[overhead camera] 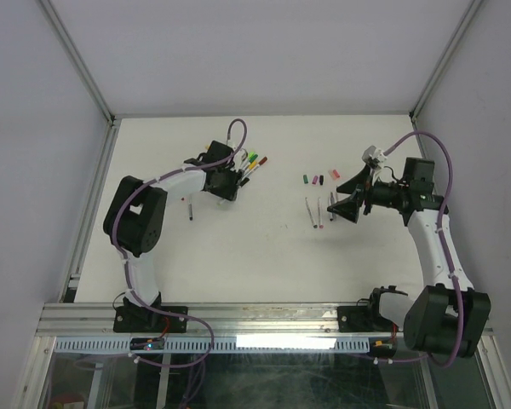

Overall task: Open the pen caps
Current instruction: Pick up the pen from the center of the board.

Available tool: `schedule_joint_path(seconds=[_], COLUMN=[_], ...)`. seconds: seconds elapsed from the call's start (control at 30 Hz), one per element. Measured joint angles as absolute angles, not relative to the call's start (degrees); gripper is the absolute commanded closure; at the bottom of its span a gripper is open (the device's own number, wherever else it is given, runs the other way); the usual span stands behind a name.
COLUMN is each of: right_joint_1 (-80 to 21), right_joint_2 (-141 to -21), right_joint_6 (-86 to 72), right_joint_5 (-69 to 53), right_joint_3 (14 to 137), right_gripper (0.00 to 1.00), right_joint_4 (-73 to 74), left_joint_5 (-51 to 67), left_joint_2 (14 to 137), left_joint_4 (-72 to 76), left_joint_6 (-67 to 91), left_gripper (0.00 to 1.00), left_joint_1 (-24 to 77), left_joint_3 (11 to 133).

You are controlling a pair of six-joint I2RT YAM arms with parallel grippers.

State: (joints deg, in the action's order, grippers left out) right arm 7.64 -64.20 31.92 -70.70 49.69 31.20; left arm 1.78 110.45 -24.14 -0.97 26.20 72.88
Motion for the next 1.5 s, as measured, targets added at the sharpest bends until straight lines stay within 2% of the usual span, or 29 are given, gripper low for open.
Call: schedule_joint_path(seconds=[0.37,0.5,0.67,0.8,0.97,1.23,1.5], right_joint_1=[7.6,6.9,1.5,-2.3,-7.0,-15.6,-24.1], right_joint_2=[-67.4,-68.2,-67.7,-67.7,-70.3,-82.1,-91.7], right_joint_6=[31.9,26.3,7.8,-6.7,-19.7,-29.7,-30.8], right_joint_5=[-71.0,-72.1,-70.6,-66.1,-56.5,-42.6,-36.1], right_joint_3=[50.1,49.1,38.2,30.5,28.9,31.4,36.1], right_gripper=[0.2,0.2,0.2,0.2,0.21,0.23,0.31], right_joint_4=[33.5,29.6,9.7,-4.8,-16.6,-18.6,-14.9], left_joint_5=[0.4,-0.3,-0.5,0.1,2.3,5.0,4.3], left_joint_2=[111.5,110.1,106.9,103.2,96.4,90.3,94.6], left_joint_4=[-25.2,-24.0,-21.6,-18.1,-9.7,14.8,31.0], left_joint_6=[1.3,2.8,6.7,13.0,24.2,43.1,55.5], left_gripper=[0.98,1.0,1.0,1.0,1.0,1.0,1.0], left_joint_1=[26.8,29.4,35.9,40.3,43.0,45.5,48.1], left_joint_3=[74.1,72.1,67.3,61.8,50.8,33.1,28.2])
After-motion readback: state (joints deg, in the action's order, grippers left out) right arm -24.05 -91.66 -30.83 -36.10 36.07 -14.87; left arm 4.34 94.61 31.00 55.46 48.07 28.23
